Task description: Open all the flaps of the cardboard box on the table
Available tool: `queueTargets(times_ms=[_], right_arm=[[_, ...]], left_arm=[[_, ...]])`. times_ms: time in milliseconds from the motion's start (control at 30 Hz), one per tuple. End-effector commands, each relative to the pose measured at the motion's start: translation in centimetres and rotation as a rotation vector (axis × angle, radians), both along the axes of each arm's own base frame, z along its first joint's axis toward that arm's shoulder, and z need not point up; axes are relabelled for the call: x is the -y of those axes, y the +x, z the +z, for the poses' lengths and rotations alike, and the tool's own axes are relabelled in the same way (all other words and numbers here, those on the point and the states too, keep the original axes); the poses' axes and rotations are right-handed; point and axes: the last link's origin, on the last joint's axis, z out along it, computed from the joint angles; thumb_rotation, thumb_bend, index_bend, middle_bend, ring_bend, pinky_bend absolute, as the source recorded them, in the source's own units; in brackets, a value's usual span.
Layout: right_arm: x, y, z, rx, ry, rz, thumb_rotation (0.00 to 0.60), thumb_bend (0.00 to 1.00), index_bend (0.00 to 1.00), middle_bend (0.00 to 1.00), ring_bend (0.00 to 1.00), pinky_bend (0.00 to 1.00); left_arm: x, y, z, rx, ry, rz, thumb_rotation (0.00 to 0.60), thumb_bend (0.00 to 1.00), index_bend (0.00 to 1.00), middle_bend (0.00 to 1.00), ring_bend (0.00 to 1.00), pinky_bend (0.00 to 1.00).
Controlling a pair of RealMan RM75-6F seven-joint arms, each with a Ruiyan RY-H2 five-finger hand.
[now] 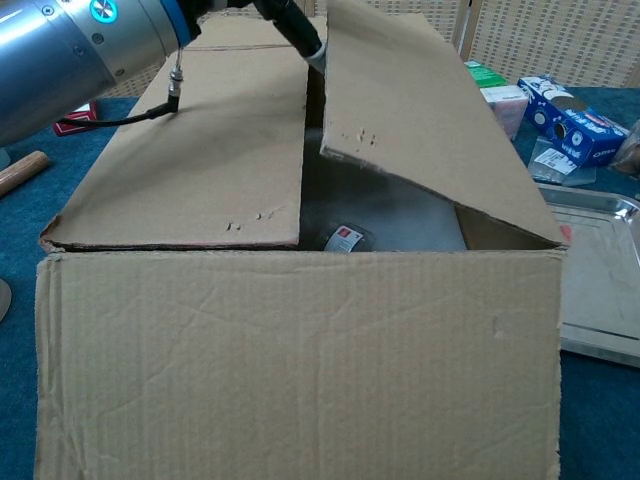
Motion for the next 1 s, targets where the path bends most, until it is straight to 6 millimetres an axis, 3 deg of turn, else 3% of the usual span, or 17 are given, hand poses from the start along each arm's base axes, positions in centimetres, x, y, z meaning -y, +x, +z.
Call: queueTargets(times_ms=[33, 133, 467, 1000], right_arm=[[0.0, 0.0, 0.0, 0.003, 0.003, 0.000, 0.600, 0.00, 0.00, 0.00, 0.00, 0.12], [0.0, 0.0, 0.1, 0.007, 0.004, -0.003, 0.600, 0.00, 0.00, 0.00, 0.00, 0.12], [0.1, -0.2, 0.2, 0.017, 0.009, -0.009, 0.600, 0.00, 0.00, 0.00, 0.00, 0.12], [0.1, -0.3, 0.3, 0.033, 0.028, -0.015, 0.600, 0.00, 0.00, 0.00, 0.00, 0.12]], left_arm=[[-0.3, 1.2, 0.0, 0.008, 0.010, -0.015, 0.600, 0.39, 0.01, 0.00, 0.00, 0.18], [-0.6, 3.2, 0.0, 0.047, 0.019, -0.038, 0.600, 0.39, 0.02, 0.00, 0.00, 0.18], [-0.9, 7.0, -0.2, 0.129, 0.064, -0.095, 0.600, 0.39, 0.02, 0.00, 0.00, 0.15], [-1.3, 12.0, -4.0, 0.202, 0.046, -0.108, 0.600, 0.39, 0.02, 0.00, 0.00, 0.13]])
